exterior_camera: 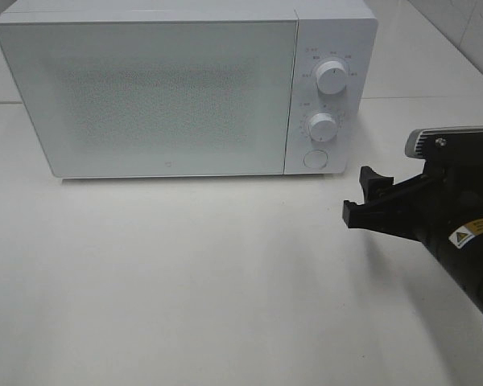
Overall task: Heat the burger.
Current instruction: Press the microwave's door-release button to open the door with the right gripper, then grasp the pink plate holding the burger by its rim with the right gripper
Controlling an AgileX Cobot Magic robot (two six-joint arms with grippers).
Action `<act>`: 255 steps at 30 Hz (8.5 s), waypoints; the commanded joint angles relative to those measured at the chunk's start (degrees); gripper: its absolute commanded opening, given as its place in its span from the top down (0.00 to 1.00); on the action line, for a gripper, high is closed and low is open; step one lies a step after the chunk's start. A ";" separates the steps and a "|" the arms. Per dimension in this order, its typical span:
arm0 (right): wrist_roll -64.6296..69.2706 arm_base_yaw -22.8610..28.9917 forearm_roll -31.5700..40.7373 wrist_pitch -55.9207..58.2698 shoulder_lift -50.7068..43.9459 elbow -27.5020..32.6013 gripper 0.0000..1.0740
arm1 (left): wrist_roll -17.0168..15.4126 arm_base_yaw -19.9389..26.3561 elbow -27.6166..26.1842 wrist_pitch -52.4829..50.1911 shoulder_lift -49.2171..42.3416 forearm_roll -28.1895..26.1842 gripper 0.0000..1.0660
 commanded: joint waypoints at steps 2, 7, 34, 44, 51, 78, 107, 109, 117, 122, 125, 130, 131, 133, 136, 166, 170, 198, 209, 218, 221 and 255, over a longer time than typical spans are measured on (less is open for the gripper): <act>-1.32 3.32 3.78 -4.24 1.15 -1.89 0.33 | 0.06 0.06 0.00 0.11 -1.03 -0.29 0.08; -1.83 6.59 5.56 -3.38 2.58 -4.64 0.33 | 0.06 0.06 0.00 0.11 -1.03 -0.29 0.08; 45.55 8.02 6.93 4.07 2.58 -6.93 0.65 | 0.06 0.06 0.00 0.11 -1.03 -0.29 0.08; 70.30 8.02 6.88 4.35 2.58 -6.93 0.85 | 0.06 0.06 0.00 0.11 -1.03 -0.29 0.08; 80.84 8.02 6.88 4.47 2.58 -6.93 0.97 | 0.06 0.06 0.00 0.11 -1.03 -0.29 0.08; 85.03 7.91 9.80 5.67 2.98 -7.10 1.00 | 0.06 0.06 0.00 0.11 -1.03 -0.29 0.08; 88.41 -3.50 1.83 13.69 19.19 -25.44 1.00 | 0.06 0.06 0.00 0.11 -1.03 -0.29 0.08; 88.46 -3.50 1.83 13.98 19.71 -26.07 1.00 | 0.06 0.06 0.00 0.11 -1.03 -0.29 0.08; 87.95 -3.50 4.24 14.55 23.78 -31.17 1.00 | 0.06 0.06 0.00 0.11 -1.03 -0.29 0.08; 87.61 -3.50 4.35 14.73 25.21 -33.29 1.00 | 0.06 0.06 0.00 0.11 -1.03 -0.29 0.08; 87.55 -3.50 5.27 14.73 25.90 -34.38 1.00 | 0.06 0.06 0.00 0.11 -1.03 -0.29 0.08; 86.06 -3.50 6.02 14.78 26.59 -35.70 1.00 | 0.06 0.06 0.00 0.11 -1.03 -0.29 0.08; 86.17 -3.50 6.25 14.38 27.04 -36.10 1.00 | 0.06 0.06 0.00 0.11 -1.03 -0.29 0.08; 86.12 -3.61 6.59 14.50 27.22 -36.27 1.00 | 0.06 0.06 0.00 0.11 -1.03 -0.29 0.08; 85.60 -4.41 7.05 14.44 27.22 -36.33 1.00 | 0.06 0.06 0.00 0.11 -1.03 -0.29 0.08; 81.88 -6.88 8.25 8.25 28.76 -42.11 1.00 | 0.06 0.06 0.00 0.11 -1.03 -0.29 0.08; 80.39 -8.19 8.37 7.33 28.93 -44.18 1.00 | 0.06 0.06 0.00 0.11 -1.03 -0.29 0.08; 79.35 -9.28 5.27 9.00 28.82 -46.87 1.00 | 0.06 0.06 0.00 0.11 -1.03 -0.29 0.08; 78.95 -7.96 6.88 12.89 26.64 -43.49 1.00 | 0.06 0.06 0.00 0.11 -1.03 -0.29 0.08; 74.89 -7.96 6.70 20.05 24.01 -40.57 1.00 | 0.06 0.06 0.00 0.11 -1.03 -0.29 0.08; 73.51 -7.96 6.70 22.06 23.26 -39.13 1.00 | 0.06 0.06 0.00 0.11 -1.03 -0.29 0.08; 24.92 -8.14 -21.72 64.63 2.58 -30.31 0.96 | 0.06 0.06 0.00 0.11 -1.03 -0.29 0.08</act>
